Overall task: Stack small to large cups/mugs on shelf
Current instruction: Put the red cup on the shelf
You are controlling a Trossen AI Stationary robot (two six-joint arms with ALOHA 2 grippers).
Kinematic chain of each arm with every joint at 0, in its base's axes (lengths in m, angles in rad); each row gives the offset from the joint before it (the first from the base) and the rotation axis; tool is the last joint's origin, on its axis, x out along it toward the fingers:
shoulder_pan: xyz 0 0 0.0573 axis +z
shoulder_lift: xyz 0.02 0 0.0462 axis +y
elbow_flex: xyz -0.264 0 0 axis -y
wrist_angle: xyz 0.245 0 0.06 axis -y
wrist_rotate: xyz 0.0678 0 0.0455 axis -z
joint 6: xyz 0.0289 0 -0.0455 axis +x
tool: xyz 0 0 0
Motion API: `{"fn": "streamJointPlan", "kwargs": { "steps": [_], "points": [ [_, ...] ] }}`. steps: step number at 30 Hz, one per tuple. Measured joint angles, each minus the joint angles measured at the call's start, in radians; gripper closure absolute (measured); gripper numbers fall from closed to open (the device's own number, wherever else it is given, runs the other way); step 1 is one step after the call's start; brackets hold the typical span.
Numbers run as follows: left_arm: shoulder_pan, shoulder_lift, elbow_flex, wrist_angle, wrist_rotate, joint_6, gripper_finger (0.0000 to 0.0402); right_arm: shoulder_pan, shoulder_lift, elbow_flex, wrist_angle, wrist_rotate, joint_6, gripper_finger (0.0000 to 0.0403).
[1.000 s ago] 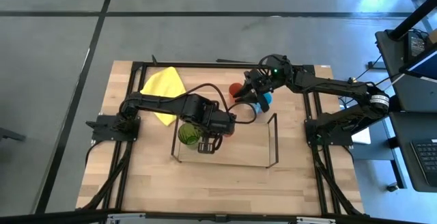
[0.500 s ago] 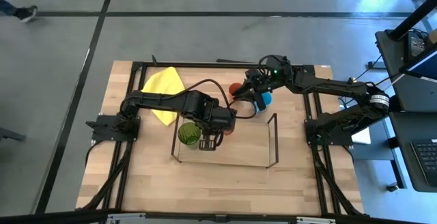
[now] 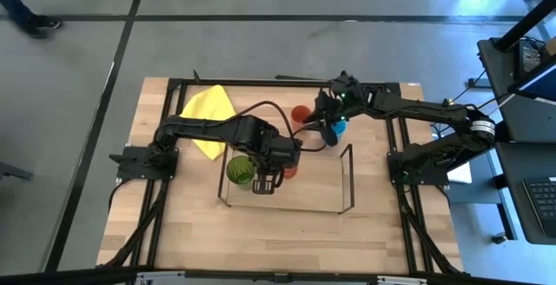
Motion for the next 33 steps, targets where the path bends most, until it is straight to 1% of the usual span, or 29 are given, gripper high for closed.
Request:
{"fn": "streamJointPlan", "kwargs": {
  "steps": [5, 7, 11, 14, 17, 21, 22, 25, 28, 33],
  "points": [
    [0.007, 0.022, -0.002, 0.0, -0.001, 0.0, 0.0399, 0.066, 0.0, 0.0, -0.012, -0.001, 0.047, 0.0283],
    [0.01, 0.025, -0.002, 0.0, -0.001, 0.003, 0.0399, 0.102, 0.005, 0.0, -0.012, 0.04, 0.056, 0.0283],
    [0.013, 0.028, -0.002, 0.0, -0.001, 0.003, 0.0399, 0.151, 0.023, 0.0, -0.028, 0.158, 0.073, 0.0285],
    [0.012, 0.028, -0.002, 0.0, -0.001, -0.005, 0.0399, 0.156, 0.032, 0.0, -0.035, 0.206, 0.104, 0.0301],
    [0.004, 0.028, -0.002, 0.0, -0.002, -0.019, 0.0399, 0.155, 0.034, 0.0, -0.037, 0.206, 0.14, 0.0334],
    [-0.003, 0.028, -0.002, 0.0, -0.005, -0.024, 0.0399, 0.16, 0.034, 0.0, -0.035, 0.186, 0.195, 0.0389],
    [-0.005, 0.028, -0.002, 0.0, -0.006, -0.025, 0.0399, 0.166, 0.034, 0.0, -0.035, 0.179, 0.208, 0.0395],
    [-0.006, 0.028, -0.002, 0.0, -0.008, -0.025, 0.0399, 0.186, 0.034, 0.0, -0.034, 0.169, 0.238, 0.0393],
    [-0.006, 0.028, -0.005, 0.001, -0.009, -0.024, 0.0399, 0.2, 0.034, 0.0, -0.032, 0.11, 0.27, 0.0398],
    [-0.006, 0.028, -0.06, 0.0, 0.004, -0.017, 0.0399, 0.243, 0.034, 0.0, -0.032, 0.079, 0.333, 0.0397]
  ]
}}
